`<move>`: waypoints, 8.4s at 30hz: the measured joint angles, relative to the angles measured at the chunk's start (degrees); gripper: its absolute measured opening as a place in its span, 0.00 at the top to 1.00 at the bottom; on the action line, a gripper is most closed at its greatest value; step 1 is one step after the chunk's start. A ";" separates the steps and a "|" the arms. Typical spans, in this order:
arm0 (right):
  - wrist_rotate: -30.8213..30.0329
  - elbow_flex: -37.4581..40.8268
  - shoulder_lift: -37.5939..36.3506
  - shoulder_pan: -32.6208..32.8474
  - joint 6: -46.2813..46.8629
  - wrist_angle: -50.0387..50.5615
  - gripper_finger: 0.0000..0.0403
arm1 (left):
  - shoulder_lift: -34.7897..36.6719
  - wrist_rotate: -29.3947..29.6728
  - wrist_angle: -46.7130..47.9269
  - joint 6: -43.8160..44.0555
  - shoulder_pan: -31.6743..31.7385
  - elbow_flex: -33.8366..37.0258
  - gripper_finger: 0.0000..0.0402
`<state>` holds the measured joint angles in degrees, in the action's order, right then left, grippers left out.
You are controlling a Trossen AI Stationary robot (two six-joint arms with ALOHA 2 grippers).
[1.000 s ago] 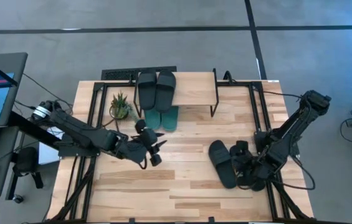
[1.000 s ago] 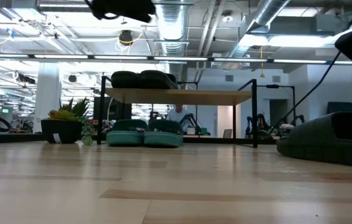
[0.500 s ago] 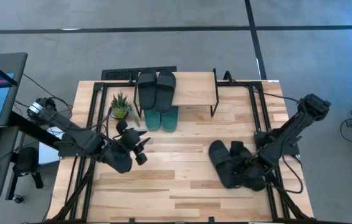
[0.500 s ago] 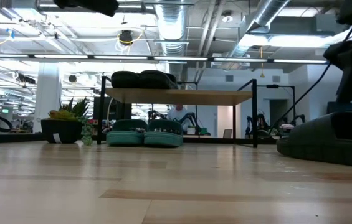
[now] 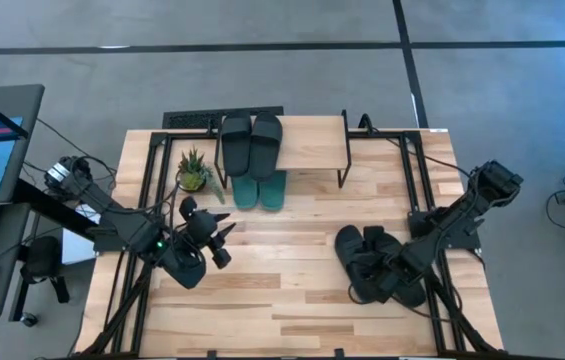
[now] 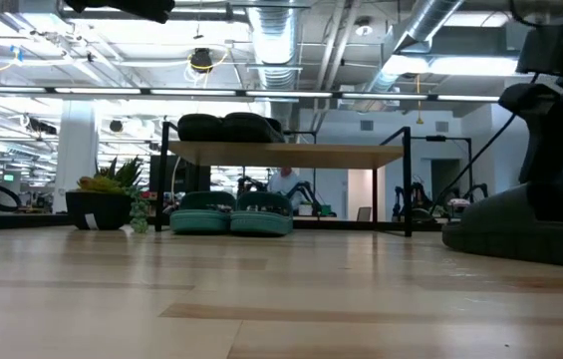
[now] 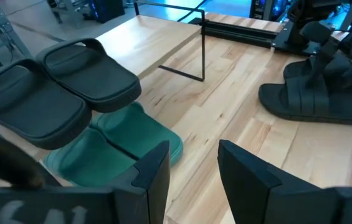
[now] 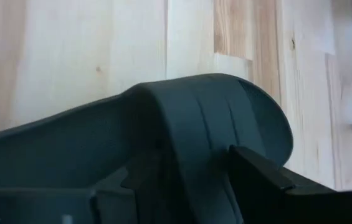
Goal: Pick and place slides into the shelf
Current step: Put the black slide on the shelf
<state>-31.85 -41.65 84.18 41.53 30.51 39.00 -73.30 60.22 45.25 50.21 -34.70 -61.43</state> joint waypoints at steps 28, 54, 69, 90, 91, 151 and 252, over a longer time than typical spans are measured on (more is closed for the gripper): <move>-8.84 -18.34 0.95 -7.90 -7.79 13.96 0.99 | -0.04 1.71 7.68 4.65 -2.97 0.01 0.69; -11.55 -38.36 1.35 -40.39 -46.60 4.94 1.00 | -0.04 14.49 21.78 24.02 -13.20 0.02 0.69; -5.46 -38.40 9.49 -54.14 -60.53 -8.72 1.00 | -0.04 16.21 21.88 26.76 -13.17 0.02 0.69; -0.61 -46.37 21.05 -60.49 -62.68 -11.18 1.00 | -0.03 16.34 22.26 27.17 -10.88 0.02 0.69; -0.52 -46.41 21.47 -60.51 -62.66 -11.99 1.00 | -0.04 16.34 22.43 27.17 -10.88 0.02 0.69; 11.03 -49.22 22.68 -61.58 -65.52 -12.27 0.82 | -0.04 16.30 23.25 28.66 -10.14 0.13 0.69; 16.87 -49.06 -9.27 -18.91 -19.16 46.46 0.62 | -0.04 18.49 23.22 26.02 -4.97 0.13 0.69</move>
<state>-14.98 -90.71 74.91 22.62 11.35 85.47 -73.34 78.70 68.47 76.23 -39.67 -61.30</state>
